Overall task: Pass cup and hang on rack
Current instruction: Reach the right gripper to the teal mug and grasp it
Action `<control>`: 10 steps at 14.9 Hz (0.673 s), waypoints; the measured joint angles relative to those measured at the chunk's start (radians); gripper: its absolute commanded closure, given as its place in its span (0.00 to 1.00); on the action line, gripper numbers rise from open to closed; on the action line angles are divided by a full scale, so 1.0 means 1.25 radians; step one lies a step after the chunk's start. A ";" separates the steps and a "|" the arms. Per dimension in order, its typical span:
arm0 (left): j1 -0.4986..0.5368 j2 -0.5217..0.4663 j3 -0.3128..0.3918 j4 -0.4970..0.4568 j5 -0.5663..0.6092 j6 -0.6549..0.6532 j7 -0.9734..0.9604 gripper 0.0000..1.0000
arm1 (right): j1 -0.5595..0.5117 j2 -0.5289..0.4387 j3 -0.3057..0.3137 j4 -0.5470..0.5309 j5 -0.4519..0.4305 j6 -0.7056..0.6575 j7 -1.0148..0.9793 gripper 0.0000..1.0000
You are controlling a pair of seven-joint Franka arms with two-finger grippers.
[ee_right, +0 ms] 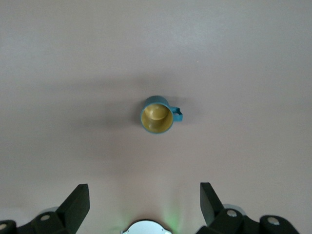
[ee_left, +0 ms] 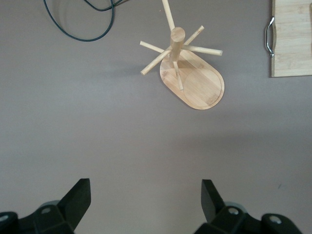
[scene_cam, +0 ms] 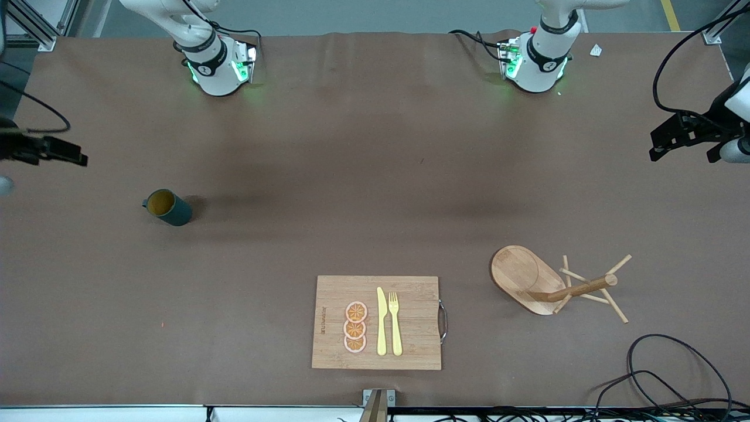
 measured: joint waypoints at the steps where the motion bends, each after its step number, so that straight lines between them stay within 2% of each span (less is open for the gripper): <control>1: 0.000 0.000 0.000 0.000 0.000 0.000 0.004 0.00 | 0.000 0.016 0.001 -0.002 0.001 0.014 -0.014 0.00; 4: 0.000 0.004 0.000 -0.001 0.000 -0.001 0.005 0.00 | -0.003 0.030 -0.001 -0.060 0.002 0.084 -0.073 0.00; 10: 0.002 0.013 0.000 -0.001 -0.001 0.001 -0.003 0.00 | -0.052 0.031 -0.006 -0.305 0.037 0.348 -0.274 0.00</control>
